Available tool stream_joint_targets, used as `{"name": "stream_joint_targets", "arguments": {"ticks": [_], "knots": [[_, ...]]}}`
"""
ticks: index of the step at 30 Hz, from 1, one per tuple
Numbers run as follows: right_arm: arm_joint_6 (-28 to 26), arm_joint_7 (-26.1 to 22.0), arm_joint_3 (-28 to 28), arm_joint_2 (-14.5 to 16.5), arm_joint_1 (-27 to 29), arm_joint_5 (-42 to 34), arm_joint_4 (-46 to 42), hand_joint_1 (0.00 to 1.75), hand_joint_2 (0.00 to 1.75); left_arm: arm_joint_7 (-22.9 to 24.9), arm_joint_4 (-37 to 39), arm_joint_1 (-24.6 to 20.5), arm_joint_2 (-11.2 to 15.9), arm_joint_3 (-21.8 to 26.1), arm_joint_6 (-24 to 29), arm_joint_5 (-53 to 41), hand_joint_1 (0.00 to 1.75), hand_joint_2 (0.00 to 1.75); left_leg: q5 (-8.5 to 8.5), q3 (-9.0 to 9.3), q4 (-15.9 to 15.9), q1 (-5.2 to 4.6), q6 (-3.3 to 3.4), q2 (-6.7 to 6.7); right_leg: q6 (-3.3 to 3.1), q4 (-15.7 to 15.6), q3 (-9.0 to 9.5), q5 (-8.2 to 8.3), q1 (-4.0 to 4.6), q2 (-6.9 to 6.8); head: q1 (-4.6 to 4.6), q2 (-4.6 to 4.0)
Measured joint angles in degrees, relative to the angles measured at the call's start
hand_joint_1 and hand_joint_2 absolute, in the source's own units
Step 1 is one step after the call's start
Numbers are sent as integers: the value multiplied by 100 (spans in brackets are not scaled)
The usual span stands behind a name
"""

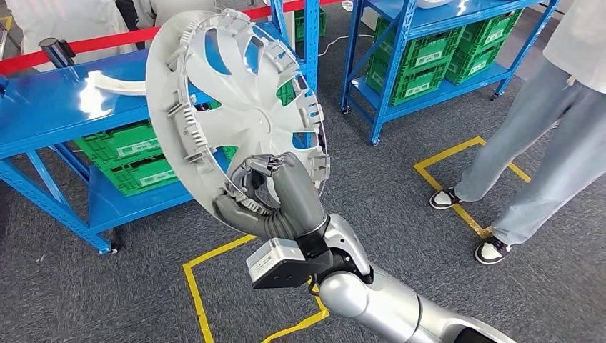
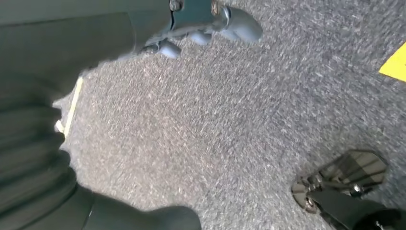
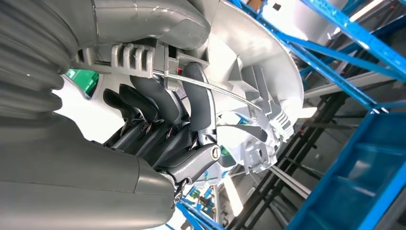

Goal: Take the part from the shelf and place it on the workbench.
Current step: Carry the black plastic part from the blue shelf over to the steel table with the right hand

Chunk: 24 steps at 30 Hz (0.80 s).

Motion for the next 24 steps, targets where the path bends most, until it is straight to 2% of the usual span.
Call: {"name": "stream_joint_targets", "arguments": {"ticks": [1,2,3,4,5,6,7,8,9,10,11,12,13,15,16,17,18,19,20,22,23,24], "knots": [[-2,-10,2,0,4,-3,15,175,175,4,1,2,-6,0,5,14,0,175,61,-96,19,-1,0,6,15,336,-54,-144,-1,0,3,1],[-2,-22,3,0,6,-7,32,175,175,13,3,5,-14,0,15,27,0,175,119,-195,44,2,-8,10,26,526,-40,-147,-2,-1,3,1],[1,-35,5,2,6,-10,45,175,175,25,5,6,-22,0,29,39,0,175,175,-302,79,9,-23,14,36,526,70,-36,-6,-2,4,1],[9,-48,8,5,-1,-14,56,175,175,40,7,7,-31,0,45,47,0,175,228,-411,122,18,-43,16,44,334,275,117,-11,-4,5,1],[19,-60,13,13,-19,-19,63,175,175,60,7,7,-37,0,62,52,0,175,275,-517,177,27,-71,15,49,-11,552,192,-18,-5,7,1],[31,-70,21,28,-42,-23,67,175,175,77,6,9,-41,0,75,56,0,175,318,-615,238,28,-105,13,35,-413,831,178,-11,1,16,0],[39,-77,28,41,-63,-30,70,175,175,89,5,13,-42,1,86,59,0,175,362,-681,280,26,-142,11,4,-715,1023,120,-3,10,23,0],[45,-83,36,54,-81,-37,75,175,175,98,5,17,-42,1,94,63,0,175,409,-724,303,20,-181,6,-37,-906,1125,42,10,20,30,1],[51,-86,42,63,-90,-42,82,175,175,102,6,23,-42,2,99,67,0,175,465,-745,297,19,-220,1,-91,-972,1136,31,30,29,35,1],[56,-88,45,65,-94,-46,91,175,175,105,7,33,-42,2,102,70,0,175,521,-753,275,27,-258,-7,-145,-963,1088,82,26,24,33,1],[64,-88,49,69,-102,-48,101,175,175,108,8,43,-44,2,103,72,0,175,507,-774,280,39,-294,-16,-193,-970,1043,138,21,13,29,1],[70,-89,49,75,-109,-48,109,175,175,109,10,54,-50,2,103,73,0,175,383,-808,354,52,-328,-23,-244,-981,985,208,14,1,16,1],[74,-89,49,84,-115,-48,113,175,175,109,10,62,-57,2,103,72,0,175,144,-862,536,64,-359,-28,-282,-992,913,282,2,-9,-5,1],[79,-86,49,99,-119,-48,119,175,175,109,10,57,-72,2,103,71,0,175,-468,-976,1174,79,-410,-30,-313,-989,755,423,5,-12,-45,1],[82,-83,49,104,-117,-47,122,175,175,110,9,49,-73,2,102,70,0,175,-649,-1003,1515,83,-426,-30,-311,-986,667,498,9,-13,-55,1],[85,-80,49,107,-116,-46,126,175,175,111,8,42,-74,2,101,70,0,175,-687,-974,1754,83,-432,-30,-304,-983,574,577,13,-13,-60,1],[90,-78,49,112,-114,-43,129,175,175,114,7,34,-75,2,98,70,0,175,-604,-876,1844,82,-426,-31,-295,-979,479,657,16,-13,-62,1],[96,-75,49,117,-114,-39,129,175,175,117,7,25,-76,2,96,70,0,175,-456,-686,1741,79,-406,-32,-283,-977,378,738,20,-12,-64,0],[100,-72,49,128,-114,-36,129,175,175,121,4,11,-77,2,93,70,0,175,-351,-396,1450,71,-370,-35,-269,-976,289,817,22,-11,-64,0],[105,-63,46,160,-114,-31,129,175,175,125,-7,-25,-78,2,92,70,0,175,-460,267,592,31,-285,-43,-218,-986,167,962,25,-17,-59,1],[106,-60,45,174,-113,-29,130,175,175,126,-12,-37,-80,2,92,70,0,175,-560,466,264,0,-242,-50,-181,-1007,146,1032,14,-25,-62,1],[107,-58,44,184,-113,-28,131,175,175,128,-16,-42,-81,2,92,70,0,175,-623,544,77,-30,-204,-55,-140,-1038,137,1104,-1,-34,-69,1]]}}
